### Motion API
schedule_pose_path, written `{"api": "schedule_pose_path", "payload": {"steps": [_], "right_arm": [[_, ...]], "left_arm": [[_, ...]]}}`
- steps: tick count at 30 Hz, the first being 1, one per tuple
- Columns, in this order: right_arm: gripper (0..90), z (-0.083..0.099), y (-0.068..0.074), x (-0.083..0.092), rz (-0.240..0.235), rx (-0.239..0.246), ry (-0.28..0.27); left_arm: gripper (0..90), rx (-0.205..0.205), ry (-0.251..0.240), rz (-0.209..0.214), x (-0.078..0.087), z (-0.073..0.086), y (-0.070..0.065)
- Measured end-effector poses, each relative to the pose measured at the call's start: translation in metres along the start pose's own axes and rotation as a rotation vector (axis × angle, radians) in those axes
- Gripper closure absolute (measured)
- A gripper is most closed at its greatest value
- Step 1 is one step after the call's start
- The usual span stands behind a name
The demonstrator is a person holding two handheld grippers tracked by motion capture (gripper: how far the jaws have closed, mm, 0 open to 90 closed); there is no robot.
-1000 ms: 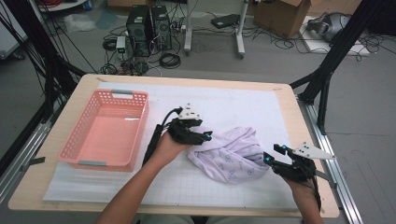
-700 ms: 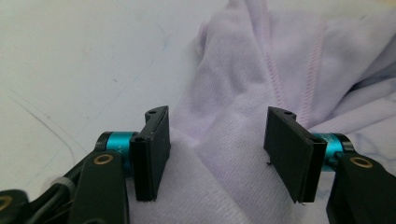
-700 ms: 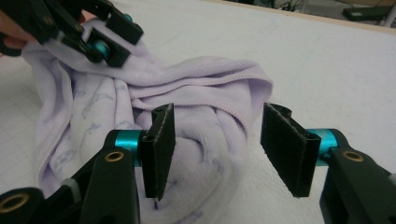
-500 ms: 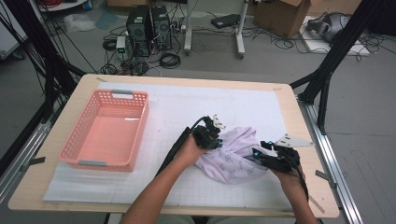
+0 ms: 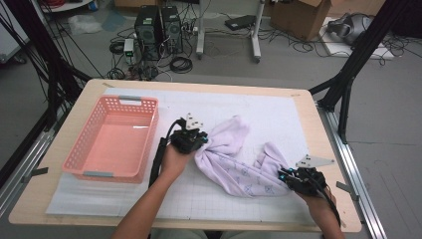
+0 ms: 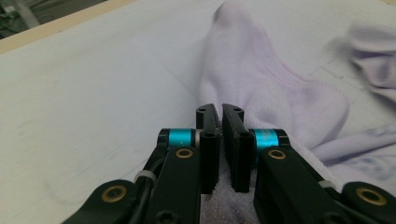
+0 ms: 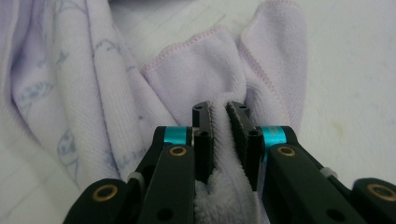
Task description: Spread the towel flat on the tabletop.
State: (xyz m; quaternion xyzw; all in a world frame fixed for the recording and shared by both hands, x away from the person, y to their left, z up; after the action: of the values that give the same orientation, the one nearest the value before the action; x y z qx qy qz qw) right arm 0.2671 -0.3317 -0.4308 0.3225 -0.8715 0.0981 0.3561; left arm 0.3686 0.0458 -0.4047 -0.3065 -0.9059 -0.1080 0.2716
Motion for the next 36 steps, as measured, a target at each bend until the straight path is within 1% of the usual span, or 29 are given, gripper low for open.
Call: {"api": "schedule_pose_path", "payload": {"steps": [1,3,4,5,6,7,8,10,11,13,15,17,18,19,21,23,24,25,26,27,28,29,30,31,32,33,34,35,36], "right_arm": [[80.3,0.004,0.001,0.004,-0.002,0.008,0.004],[79.9,0.009,0.004,0.011,-0.025,0.019,0.009],[78.4,0.011,0.007,0.014,-0.050,0.030,0.009],[74.8,0.011,0.008,0.016,-0.056,0.045,0.001],[68.3,0.009,0.009,0.017,-0.058,0.051,-0.008],[61.4,0.006,0.010,0.018,-0.052,0.044,-0.027],[58.0,0.001,0.010,0.018,-0.051,0.035,-0.057],[56.4,-0.013,0.011,0.018,-0.061,0.023,-0.124],[55.4,-0.021,0.012,0.016,-0.060,0.025,-0.140],[54.9,-0.037,0.014,0.006,-0.063,0.041,-0.151],[54.3,-0.051,0.018,-0.008,-0.083,0.049,-0.149],[55.0,-0.065,0.021,-0.023,-0.105,0.072,-0.142],[58.1,-0.071,0.023,-0.031,-0.126,0.088,-0.138],[60.9,-0.077,0.025,-0.038,-0.161,0.102,-0.143],[61.3,-0.088,0.028,-0.053,-0.208,0.122,-0.133],[61.5,-0.097,0.032,-0.069,-0.255,0.132,-0.120],[60.8,-0.101,0.035,-0.077,-0.270,0.145,-0.110],[59.4,-0.105,0.038,-0.087,-0.294,0.148,-0.097],[57.7,-0.106,0.039,-0.093,-0.306,0.148,-0.089],[55.3,-0.108,0.041,-0.100,-0.330,0.134,-0.079],[53.8,-0.109,0.043,-0.108,-0.359,0.123,-0.070],[53.2,-0.111,0.045,-0.114,-0.375,0.109,-0.067],[55.9,-0.112,0.048,-0.120,-0.363,0.117,-0.052],[69.8,-0.113,0.050,-0.125,-0.339,0.134,-0.032],[85.1,-0.113,0.052,-0.127,-0.310,0.167,-0.009],[86.8,-0.114,0.051,-0.127,-0.249,0.188,-0.016],[87.7,-0.116,0.045,-0.124,-0.219,0.156,-0.037],[87.9,-0.119,0.036,-0.122,-0.208,0.115,-0.068],[88.1,-0.122,0.028,-0.118,-0.178,0.087,-0.098]], "left_arm": [[85.0,0.010,-0.001,0.001,0.003,0.004,0.003],[84.9,0.019,0.006,0.015,0.007,0.010,0.006],[84.7,0.014,0.005,0.022,0.009,0.013,0.006],[84.5,0.009,0.003,0.026,0.009,0.014,0.005],[84.2,0.005,-0.001,0.027,0.010,0.016,0.004],[83.8,0.007,-0.009,0.028,0.010,0.017,0.002],[83.5,0.007,-0.018,0.029,0.011,0.018,0.002],[83.5,0.013,-0.031,0.023,0.013,0.020,0.002],[83.6,0.017,-0.034,0.023,0.013,0.021,0.002],[83.6,0.027,-0.053,0.017,0.015,0.023,0.004],[83.7,0.034,-0.079,0.006,0.017,0.024,0.005],[83.7,0.043,-0.088,0.000,0.018,0.026,0.006],[83.8,0.049,-0.089,-0.004,0.019,0.027,0.007],[83.8,0.052,-0.099,-0.008,0.019,0.028,0.008],[84.0,0.068,-0.117,-0.010,0.020,0.030,0.011],[84.0,0.074,-0.127,-0.016,0.020,0.030,0.012],[84.1,0.076,-0.134,-0.012,0.019,0.030,0.012],[84.1,0.076,-0.133,-0.013,0.019,0.030,0.011],[84.1,0.068,-0.136,-0.014,0.019,0.029,0.011],[84.1,0.063,-0.141,-0.016,0.019,0.029,0.011],[84.2,0.068,-0.153,-0.015,0.020,0.028,0.010],[84.2,0.067,-0.156,-0.019,0.020,0.028,0.011],[84.2,0.075,-0.160,-0.015,0.020,0.028,0.011],[84.2,0.076,-0.156,-0.015,0.020,0.028,0.012],[84.2,0.074,-0.150,-0.022,0.020,0.029,0.012],[84.2,0.078,-0.153,-0.022,0.019,0.029,0.012],[84.2,0.086,-0.155,-0.021,0.019,0.030,0.012],[84.1,0.088,-0.157,-0.023,0.019,0.030,0.012],[84.2,0.091,-0.168,-0.027,0.019,0.029,0.012]]}}
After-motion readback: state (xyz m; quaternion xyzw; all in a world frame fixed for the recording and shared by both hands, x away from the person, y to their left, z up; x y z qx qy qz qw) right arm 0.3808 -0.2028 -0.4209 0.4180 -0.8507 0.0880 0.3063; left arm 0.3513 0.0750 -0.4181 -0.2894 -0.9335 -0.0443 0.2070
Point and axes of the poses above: each handheld gripper's, and its own axes: x roughly backward along the jaws, z roughly out of its underside, y roughly to its left, the point moved 1 cm from there along -x, roughly forward along the jaws, and after that the axes turned 3 degrees about -z, right-handed, at the moved point
